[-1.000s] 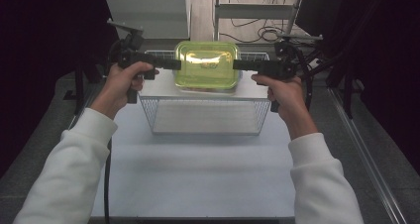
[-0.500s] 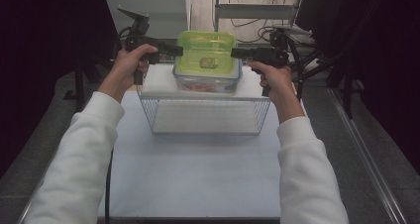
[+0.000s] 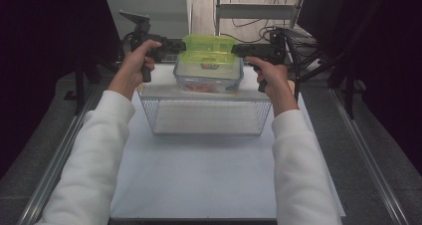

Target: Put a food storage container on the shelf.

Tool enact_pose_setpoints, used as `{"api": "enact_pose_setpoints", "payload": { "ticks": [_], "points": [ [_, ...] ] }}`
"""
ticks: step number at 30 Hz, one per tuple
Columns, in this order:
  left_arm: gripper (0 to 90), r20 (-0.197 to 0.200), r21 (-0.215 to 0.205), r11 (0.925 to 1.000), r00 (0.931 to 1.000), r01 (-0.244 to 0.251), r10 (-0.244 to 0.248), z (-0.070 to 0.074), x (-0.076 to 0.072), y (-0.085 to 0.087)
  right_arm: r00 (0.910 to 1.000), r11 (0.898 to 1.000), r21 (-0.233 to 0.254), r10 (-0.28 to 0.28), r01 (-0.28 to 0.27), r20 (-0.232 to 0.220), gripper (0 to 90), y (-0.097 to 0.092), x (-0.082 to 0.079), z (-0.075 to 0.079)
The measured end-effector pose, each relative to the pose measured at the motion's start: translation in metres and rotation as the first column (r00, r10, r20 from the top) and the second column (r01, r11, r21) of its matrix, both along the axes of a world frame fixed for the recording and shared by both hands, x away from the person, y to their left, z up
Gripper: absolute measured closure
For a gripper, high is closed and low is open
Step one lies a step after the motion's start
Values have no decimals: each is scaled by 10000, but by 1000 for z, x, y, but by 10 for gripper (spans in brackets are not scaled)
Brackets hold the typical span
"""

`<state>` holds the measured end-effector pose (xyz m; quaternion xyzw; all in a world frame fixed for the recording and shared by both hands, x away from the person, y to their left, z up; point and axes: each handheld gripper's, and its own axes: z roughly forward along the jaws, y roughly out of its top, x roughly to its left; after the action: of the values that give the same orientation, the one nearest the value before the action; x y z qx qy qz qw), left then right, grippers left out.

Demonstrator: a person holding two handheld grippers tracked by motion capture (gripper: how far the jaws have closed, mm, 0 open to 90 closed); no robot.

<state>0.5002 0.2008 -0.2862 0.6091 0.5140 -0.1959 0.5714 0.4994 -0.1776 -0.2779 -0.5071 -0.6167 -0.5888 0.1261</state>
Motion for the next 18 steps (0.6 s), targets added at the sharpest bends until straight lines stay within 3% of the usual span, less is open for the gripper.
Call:
{"api": "enact_pose_setpoints", "payload": {
  "ticks": [6,9,11,13,14,15,16,17,18],
  "points": [
    [753,7,-162,9998,10000,79,-79,-3,3,1,9998,9997,248,10,-4,-212,723,-1,4,-2],
    [650,334,294,9995,9994,67,-77,-1,2,-3,9999,9999,13,-104,104,-68,679,0,4,-1],
    [601,462,332,9994,9989,32,-48,0,1,-4,9998,9998,-123,-170,171,92,626,0,3,-1],
    [447,858,550,9983,9962,-192,144,7,-2,-6,9986,9991,-179,-376,383,375,540,-3,1,1],
    [413,858,550,9983,9962,-192,144,7,-2,-6,9980,9990,-234,-371,384,512,524,-3,0,3],
    [389,1287,979,9939,9910,-503,375,13,-6,-7,9972,9988,-277,-381,399,647,509,-4,-2,5],
    [370,1287,979,9939,9910,-503,375,13,-6,-7,9972,9988,-277,-381,399,647,509,-4,-2,5],
    [344,1678,946,9928,9842,-728,561,16,-10,-6,9954,9989,-313,-308,338,903,492,-4,-6,9],
    [318,1678,946,9928,9842,-728,561,16,-10,-6,9954,9989,-313,-308,338,903,492,-4,-6,9]
  ]
}}
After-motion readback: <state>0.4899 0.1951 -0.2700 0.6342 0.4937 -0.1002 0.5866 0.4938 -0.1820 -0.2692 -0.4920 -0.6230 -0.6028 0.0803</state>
